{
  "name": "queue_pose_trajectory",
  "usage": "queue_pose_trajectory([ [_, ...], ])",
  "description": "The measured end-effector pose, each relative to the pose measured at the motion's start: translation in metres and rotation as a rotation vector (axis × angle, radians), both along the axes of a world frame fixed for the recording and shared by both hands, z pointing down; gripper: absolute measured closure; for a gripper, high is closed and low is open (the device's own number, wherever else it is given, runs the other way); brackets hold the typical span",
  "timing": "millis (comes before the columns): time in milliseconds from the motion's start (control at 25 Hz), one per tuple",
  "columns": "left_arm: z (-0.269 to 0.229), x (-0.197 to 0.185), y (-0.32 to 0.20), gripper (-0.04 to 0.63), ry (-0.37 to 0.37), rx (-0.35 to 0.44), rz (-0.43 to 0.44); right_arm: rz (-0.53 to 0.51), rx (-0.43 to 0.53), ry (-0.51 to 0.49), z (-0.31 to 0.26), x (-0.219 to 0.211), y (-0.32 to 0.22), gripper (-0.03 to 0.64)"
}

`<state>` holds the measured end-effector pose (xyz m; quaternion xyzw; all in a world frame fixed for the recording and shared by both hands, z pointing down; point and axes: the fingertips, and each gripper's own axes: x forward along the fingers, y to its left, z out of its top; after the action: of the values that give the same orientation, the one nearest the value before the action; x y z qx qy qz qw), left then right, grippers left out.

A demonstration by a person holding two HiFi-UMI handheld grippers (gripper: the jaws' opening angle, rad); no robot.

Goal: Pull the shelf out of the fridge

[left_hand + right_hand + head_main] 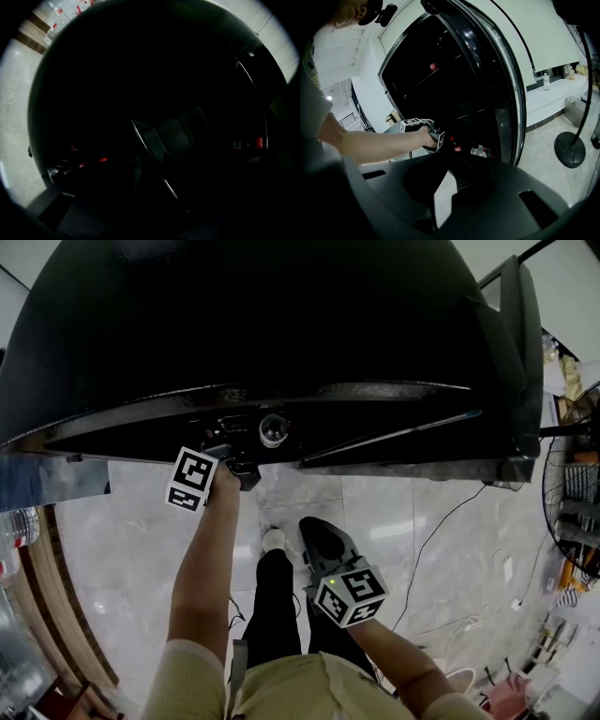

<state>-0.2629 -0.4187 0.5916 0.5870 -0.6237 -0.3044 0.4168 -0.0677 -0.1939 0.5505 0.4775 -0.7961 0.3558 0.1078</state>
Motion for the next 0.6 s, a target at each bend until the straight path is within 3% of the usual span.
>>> queue_pose_trajectory([
  [240,-0.0048,0.0021,-0.0013,0.5,-0.011,-0.003,0.015,0.01,-0.006,-0.003,0.0021,0.0012,0.0012,0.597],
  [600,-0.0059,0.0026,0.0045,0.517,0.047,0.007,0.02,0.03,0.018,-0.002,-0.0007,0.0004,-0.005,0.597],
])
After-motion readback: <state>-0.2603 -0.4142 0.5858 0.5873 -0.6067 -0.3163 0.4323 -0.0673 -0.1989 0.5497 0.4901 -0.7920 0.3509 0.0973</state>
